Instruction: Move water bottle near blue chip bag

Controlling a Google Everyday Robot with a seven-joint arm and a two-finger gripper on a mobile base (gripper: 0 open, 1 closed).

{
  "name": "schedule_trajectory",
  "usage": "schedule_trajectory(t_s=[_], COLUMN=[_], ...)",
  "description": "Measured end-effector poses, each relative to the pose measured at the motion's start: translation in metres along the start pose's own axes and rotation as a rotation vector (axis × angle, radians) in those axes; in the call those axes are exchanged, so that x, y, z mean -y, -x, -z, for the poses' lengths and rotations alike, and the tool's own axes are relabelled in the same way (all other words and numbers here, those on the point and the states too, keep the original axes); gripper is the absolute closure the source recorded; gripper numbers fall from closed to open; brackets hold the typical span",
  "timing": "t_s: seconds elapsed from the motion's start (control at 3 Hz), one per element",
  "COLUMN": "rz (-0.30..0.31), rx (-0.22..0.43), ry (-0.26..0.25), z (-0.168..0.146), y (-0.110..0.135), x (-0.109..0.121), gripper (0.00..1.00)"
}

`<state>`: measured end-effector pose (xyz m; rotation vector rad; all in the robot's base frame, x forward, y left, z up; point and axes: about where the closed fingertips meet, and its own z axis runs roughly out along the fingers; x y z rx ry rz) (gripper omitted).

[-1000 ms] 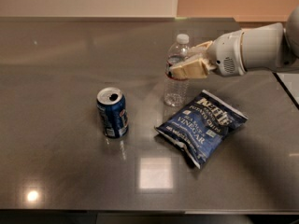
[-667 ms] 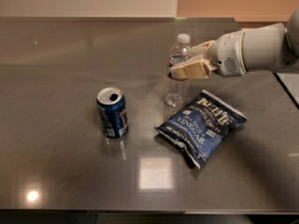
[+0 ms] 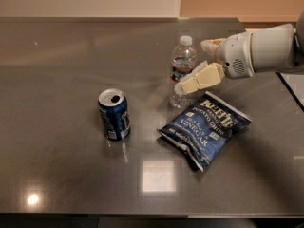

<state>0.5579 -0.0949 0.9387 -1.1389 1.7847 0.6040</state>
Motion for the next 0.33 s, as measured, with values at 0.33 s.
schedule_trajectory(t_s=[0.33], rz=[0.0], rx=[0.0], ry=[0.0], z=[-0.0001], y=[0.0], x=[-0.0001], gripper=[0.0])
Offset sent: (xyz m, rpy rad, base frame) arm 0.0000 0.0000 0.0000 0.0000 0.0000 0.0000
